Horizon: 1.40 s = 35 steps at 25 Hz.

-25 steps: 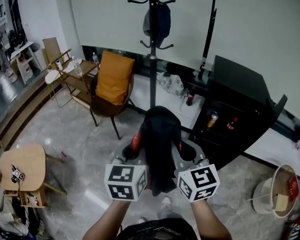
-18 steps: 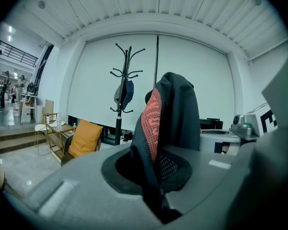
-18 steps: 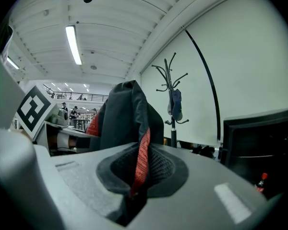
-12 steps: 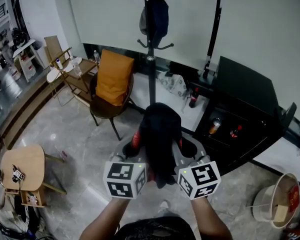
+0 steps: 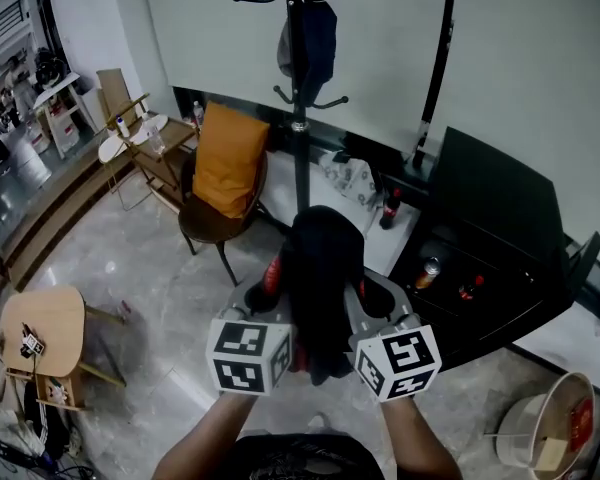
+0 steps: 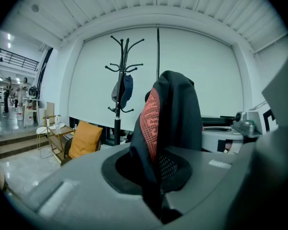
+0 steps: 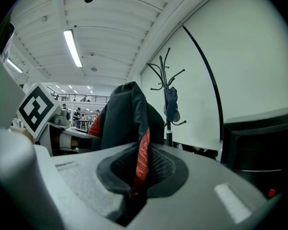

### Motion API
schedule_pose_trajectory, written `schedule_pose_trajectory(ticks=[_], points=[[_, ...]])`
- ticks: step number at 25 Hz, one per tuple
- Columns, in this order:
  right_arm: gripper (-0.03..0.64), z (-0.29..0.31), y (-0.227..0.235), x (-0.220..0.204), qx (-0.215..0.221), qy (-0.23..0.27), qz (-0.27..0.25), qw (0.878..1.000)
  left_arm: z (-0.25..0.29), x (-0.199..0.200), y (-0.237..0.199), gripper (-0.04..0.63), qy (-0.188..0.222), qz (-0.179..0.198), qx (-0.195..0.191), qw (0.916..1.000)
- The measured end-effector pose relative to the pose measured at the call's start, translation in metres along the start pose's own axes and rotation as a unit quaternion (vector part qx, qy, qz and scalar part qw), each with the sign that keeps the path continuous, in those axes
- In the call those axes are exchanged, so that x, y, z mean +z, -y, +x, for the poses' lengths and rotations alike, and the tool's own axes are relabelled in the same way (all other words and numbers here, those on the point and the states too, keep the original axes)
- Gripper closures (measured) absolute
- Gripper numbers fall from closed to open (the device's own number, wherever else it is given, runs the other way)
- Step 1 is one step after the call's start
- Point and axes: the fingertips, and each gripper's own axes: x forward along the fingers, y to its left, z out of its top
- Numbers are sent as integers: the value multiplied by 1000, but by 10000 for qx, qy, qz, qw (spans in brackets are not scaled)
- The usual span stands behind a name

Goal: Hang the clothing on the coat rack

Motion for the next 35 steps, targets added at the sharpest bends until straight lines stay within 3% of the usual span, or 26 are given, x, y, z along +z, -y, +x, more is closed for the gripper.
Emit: schedule_pose_trajectory(ticks=[14,35], points=[[588,49,13,12,177,25,-148,9997,34,17,-33,572,100,-121,134,9998],[588,167,-9,10,-299,-215,-157,9992,98,28,-142,572,2,-236,-407,9989]])
